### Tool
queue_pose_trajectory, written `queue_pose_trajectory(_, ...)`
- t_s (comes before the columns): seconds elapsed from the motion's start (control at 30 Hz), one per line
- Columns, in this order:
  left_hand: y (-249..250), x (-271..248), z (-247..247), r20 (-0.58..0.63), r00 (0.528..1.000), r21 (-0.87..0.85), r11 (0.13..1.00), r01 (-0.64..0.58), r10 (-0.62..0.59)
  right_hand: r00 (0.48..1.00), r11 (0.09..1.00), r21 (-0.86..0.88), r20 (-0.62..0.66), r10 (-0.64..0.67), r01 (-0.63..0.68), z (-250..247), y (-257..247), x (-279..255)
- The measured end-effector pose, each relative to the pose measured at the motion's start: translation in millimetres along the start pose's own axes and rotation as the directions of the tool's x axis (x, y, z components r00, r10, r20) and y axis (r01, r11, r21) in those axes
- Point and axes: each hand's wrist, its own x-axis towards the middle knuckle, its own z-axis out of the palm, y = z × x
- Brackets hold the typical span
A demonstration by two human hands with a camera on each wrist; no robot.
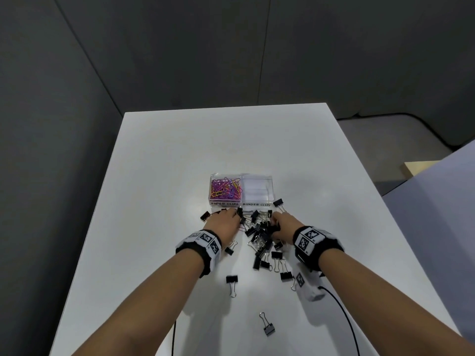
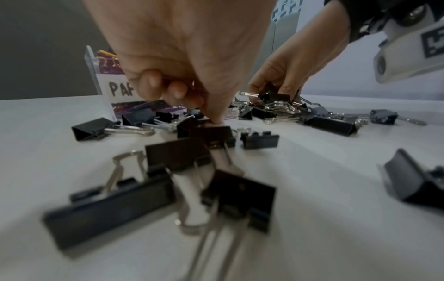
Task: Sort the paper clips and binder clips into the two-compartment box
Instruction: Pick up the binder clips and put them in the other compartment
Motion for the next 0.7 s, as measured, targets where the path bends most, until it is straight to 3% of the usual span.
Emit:
queue_pose_trajectory(0.17,-5,-6,-6,-0.018,0.998,-0.041,0.998,-0.054,0.053,0.999,0.999,0.029,-0.028,-0.044,0.045,0,5,-5)
queue_pose_trajectory(0.33,-22,-18,-31,-0.198,0.977,-0.209,0.970,-0.120,0.078,0.997,0.994,0.084,-0.042,-0.062,0.065,2,11,-6)
queue_pose_trajectory(0.43,-38,-12,-55,-0.307,0.952,-0.227,0.970,-0.084,0.010,0.998,0.995,0.084,-0.042,-0.054,0.057,3,11,-5)
queue_pose_trajectory(0.57,-55,11,-80,-0.196,0.979,-0.139,0.990,0.037,-0.064,0.998,0.995,0.086,-0.037,-0.043,0.046,5,12,-4)
queue_pose_trajectory(0.7,-55,26,-87,-0.079,0.997,-0.090,0.996,-0.003,-0.004,0.999,0.996,0.076,-0.037,-0.040,0.043,5,13,-4)
